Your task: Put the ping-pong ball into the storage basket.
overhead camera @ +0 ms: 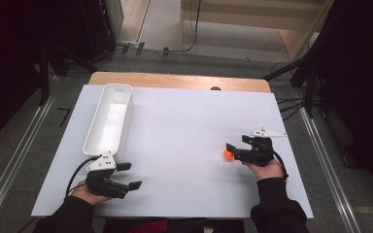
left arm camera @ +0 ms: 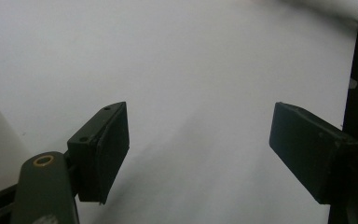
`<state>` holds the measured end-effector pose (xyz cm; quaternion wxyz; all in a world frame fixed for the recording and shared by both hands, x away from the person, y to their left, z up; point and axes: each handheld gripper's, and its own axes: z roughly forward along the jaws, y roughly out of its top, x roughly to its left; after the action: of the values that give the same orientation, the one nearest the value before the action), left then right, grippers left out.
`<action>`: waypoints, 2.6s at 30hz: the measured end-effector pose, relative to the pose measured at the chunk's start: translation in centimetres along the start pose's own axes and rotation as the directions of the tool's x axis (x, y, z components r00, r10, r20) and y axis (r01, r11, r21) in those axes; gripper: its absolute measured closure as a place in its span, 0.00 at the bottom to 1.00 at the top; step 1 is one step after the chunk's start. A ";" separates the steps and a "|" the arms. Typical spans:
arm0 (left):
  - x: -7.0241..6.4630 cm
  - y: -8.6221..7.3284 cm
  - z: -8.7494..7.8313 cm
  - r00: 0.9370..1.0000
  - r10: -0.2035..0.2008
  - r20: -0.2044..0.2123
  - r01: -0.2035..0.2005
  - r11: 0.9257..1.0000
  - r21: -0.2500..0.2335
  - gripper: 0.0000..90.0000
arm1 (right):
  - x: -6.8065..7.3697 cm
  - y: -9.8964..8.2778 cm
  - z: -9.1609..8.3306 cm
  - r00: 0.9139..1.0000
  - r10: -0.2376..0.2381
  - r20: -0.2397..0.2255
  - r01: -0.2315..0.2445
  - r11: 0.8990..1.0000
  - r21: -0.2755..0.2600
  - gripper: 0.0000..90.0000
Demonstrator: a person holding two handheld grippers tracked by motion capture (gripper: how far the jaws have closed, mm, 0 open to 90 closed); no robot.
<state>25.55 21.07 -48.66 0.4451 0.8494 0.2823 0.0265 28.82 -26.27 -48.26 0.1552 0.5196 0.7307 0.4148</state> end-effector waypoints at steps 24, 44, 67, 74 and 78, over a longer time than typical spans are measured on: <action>0.0 0.0 0.0 1.000 0.003 -0.002 -0.003 1.000 0.007 0.23 | 0.2 -1.2 1.7 0.999 -0.037 0.000 0.037 0.995 0.095 0.23; -0.1 0.0 0.0 1.000 0.005 0.006 -0.005 1.000 -0.002 0.23 | 0.5 -1.8 2.6 0.996 -0.082 0.020 0.078 0.983 0.167 0.34; -0.1 0.0 0.0 1.000 0.008 0.006 -0.008 1.000 0.000 0.23 | 0.6 -1.9 2.5 0.994 -0.105 0.005 0.102 0.977 0.188 0.54; -0.1 0.0 0.0 1.000 0.010 0.007 -0.010 1.000 -0.001 0.23 | 0.4 -1.9 2.4 0.996 -0.092 0.011 0.088 0.980 0.177 0.54; -0.1 0.0 0.0 1.000 0.010 0.007 -0.010 1.000 -0.001 0.23 | 0.3 -1.8 2.1 0.996 -0.093 0.013 0.090 0.982 0.167 0.54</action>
<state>25.44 20.99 -48.63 0.4463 0.8507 0.2765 0.0259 29.00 -25.27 -50.87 0.1378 0.5008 0.7843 0.3394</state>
